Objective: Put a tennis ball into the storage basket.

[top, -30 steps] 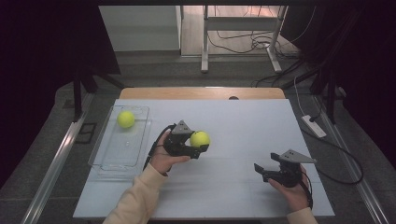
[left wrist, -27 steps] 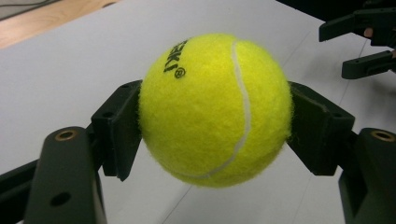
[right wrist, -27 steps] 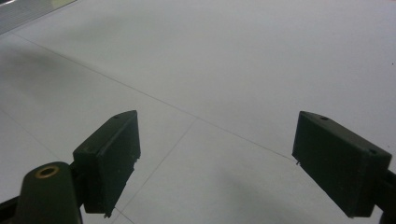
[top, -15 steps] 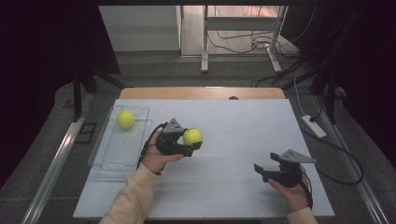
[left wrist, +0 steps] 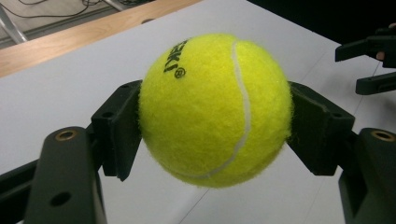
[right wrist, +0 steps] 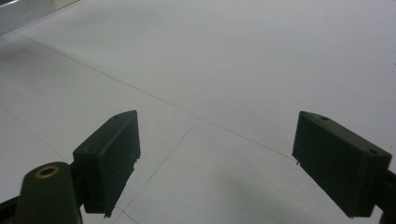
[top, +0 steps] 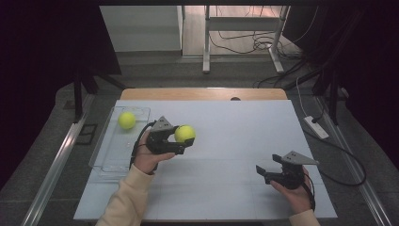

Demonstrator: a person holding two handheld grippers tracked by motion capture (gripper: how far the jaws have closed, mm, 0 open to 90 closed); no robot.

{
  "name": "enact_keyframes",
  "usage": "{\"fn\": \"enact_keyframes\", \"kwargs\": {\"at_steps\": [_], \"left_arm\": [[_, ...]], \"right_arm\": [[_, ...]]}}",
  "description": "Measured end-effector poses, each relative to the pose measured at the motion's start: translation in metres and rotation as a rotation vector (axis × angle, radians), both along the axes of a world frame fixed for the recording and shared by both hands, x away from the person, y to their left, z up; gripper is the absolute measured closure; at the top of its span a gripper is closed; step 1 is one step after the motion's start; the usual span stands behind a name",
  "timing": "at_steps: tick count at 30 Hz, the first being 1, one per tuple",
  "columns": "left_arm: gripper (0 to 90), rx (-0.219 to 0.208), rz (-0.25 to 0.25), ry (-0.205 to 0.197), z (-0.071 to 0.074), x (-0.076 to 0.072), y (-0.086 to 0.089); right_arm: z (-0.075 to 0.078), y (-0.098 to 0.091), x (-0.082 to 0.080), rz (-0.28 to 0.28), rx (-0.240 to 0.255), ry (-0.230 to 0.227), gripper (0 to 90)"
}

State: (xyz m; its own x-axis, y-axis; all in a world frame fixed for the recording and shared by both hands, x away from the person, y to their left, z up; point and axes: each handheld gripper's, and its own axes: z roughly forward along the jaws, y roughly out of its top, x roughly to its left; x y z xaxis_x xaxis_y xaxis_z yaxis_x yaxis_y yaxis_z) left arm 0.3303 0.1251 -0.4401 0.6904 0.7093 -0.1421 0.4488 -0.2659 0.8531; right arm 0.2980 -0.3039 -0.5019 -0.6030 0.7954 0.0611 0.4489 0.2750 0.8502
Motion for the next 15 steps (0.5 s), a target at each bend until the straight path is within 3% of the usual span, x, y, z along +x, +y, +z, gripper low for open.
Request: {"fn": "enact_keyframes", "kwargs": {"at_steps": [15], "left_arm": [[27.2, -0.031, 0.036, -0.021, 0.007, -0.002, 0.016]], "right_arm": [[0.0, 0.0, 0.0, 0.003, -0.003, -0.003, 15.1]]}}
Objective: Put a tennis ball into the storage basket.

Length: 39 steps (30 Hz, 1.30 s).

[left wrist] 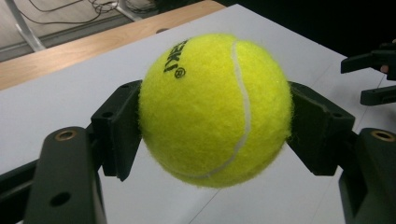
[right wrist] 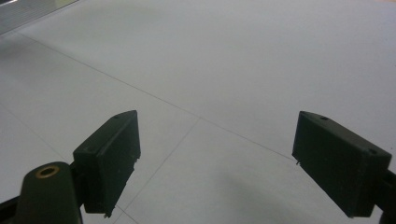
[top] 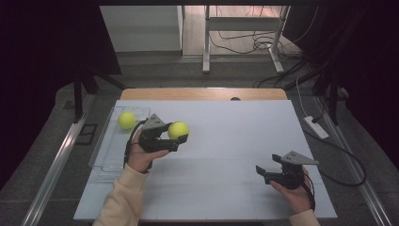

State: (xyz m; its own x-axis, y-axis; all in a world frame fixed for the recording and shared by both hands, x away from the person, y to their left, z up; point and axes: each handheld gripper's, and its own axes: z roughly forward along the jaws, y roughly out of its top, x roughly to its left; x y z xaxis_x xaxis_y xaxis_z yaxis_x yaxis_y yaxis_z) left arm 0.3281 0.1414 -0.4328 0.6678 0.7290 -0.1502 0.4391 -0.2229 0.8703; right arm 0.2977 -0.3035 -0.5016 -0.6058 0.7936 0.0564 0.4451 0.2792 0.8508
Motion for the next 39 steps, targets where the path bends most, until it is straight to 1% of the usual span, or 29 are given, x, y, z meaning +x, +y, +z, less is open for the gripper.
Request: {"fn": "enact_keyframes", "kwargs": {"at_steps": [3, 12, 16, 24, 29, 39], "left_arm": [[27.2, -0.008, 0.011, -0.006, 0.002, 0.0, 0.006], [27.3, -0.024, 0.039, -0.022, 0.005, -0.001, 0.016], [27.3, -0.033, 0.062, -0.027, 0.006, -0.001, 0.023], [27.3, -0.023, 0.091, -0.047, 0.008, -0.001, 0.028], [27.3, -0.016, 0.106, -0.051, 0.008, 0.0, 0.031], [27.2, -0.026, 0.147, -0.061, 0.011, -0.003, 0.042]], "right_arm": [[0.0, 0.0, 0.0, -0.001, 0.002, 0.001, 15.1], [0.0, -0.001, 0.0, -0.006, 0.005, 0.002, 15.0], [-0.001, -0.001, 0.0, -0.006, 0.005, 0.004, 15.0], [0.0, -0.002, 0.0, -0.01, 0.004, 0.0, 15.0], [0.001, -0.002, 0.0, -0.009, 0.005, -0.001, 15.0], [0.0, 0.0, 0.001, -0.002, -0.001, -0.001, 15.0]]}}
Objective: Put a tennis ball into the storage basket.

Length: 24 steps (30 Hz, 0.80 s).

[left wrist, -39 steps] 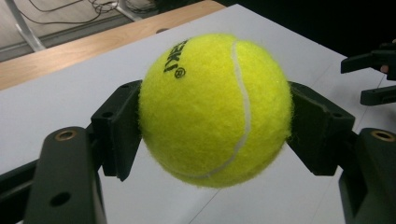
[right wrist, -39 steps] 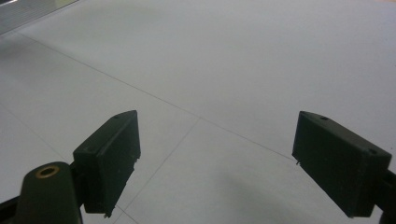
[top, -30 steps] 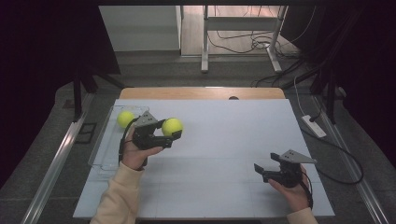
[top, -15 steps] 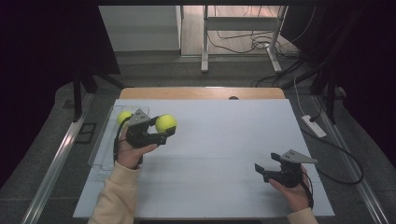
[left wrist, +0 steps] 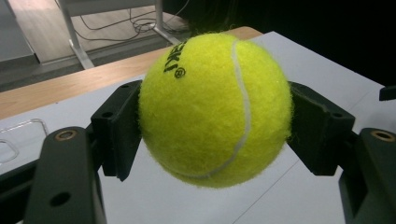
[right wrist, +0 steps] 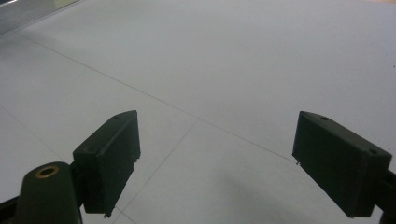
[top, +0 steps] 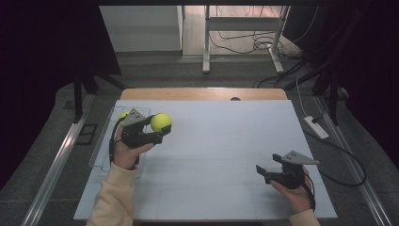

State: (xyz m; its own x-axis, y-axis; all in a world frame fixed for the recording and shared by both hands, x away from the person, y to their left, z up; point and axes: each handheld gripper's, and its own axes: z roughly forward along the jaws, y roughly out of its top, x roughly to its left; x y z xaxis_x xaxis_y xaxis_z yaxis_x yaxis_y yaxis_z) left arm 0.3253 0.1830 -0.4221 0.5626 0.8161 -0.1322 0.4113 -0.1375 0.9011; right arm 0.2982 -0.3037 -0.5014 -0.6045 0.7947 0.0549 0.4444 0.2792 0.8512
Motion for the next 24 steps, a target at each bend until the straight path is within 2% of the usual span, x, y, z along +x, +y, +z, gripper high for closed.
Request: {"fn": "enact_keyframes", "kwargs": {"at_steps": [24], "left_arm": [[27.3, -0.01, 0.078, -0.02, 0.005, -0.002, 0.025]], "right_arm": [[0.0, 0.0, 0.0, -0.003, -0.002, 0.0, 15.0]]}}
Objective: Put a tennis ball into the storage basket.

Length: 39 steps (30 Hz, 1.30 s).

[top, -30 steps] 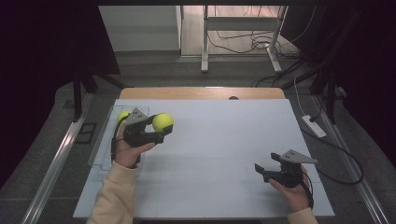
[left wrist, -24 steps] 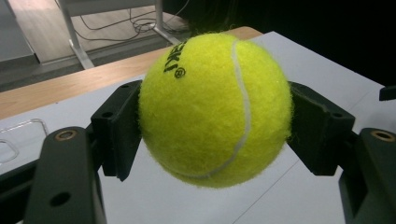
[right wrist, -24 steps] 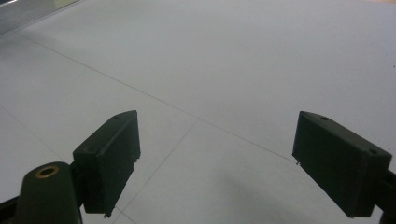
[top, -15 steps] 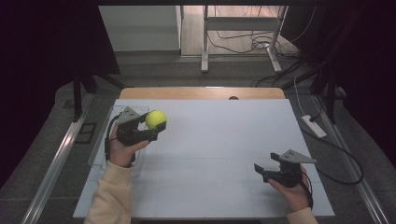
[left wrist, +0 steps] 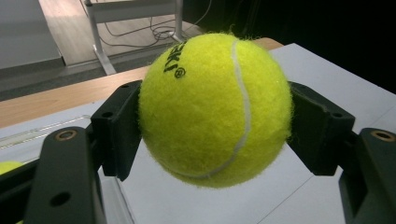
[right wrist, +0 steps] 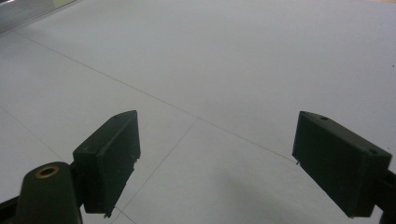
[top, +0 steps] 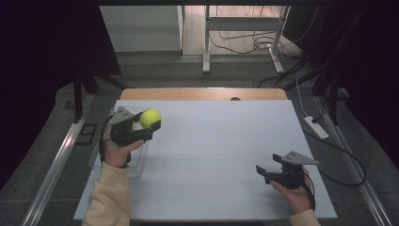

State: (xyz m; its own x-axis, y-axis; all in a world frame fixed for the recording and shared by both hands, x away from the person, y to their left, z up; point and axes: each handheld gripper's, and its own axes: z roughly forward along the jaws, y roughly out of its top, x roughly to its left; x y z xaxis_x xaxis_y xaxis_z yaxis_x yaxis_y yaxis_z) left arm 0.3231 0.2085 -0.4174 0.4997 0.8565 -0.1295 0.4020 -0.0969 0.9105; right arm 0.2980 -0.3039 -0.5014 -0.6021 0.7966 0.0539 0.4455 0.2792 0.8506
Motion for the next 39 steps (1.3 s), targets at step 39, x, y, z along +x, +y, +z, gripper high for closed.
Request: {"fn": "enact_keyframes", "kwargs": {"at_steps": [39], "left_arm": [[27.2, 0.027, 0.153, 0.06, -0.012, 0.0, 0.046]], "right_arm": [[-0.001, 0.002, 0.001, 0.008, -0.01, 0.003, 15.1]]}}
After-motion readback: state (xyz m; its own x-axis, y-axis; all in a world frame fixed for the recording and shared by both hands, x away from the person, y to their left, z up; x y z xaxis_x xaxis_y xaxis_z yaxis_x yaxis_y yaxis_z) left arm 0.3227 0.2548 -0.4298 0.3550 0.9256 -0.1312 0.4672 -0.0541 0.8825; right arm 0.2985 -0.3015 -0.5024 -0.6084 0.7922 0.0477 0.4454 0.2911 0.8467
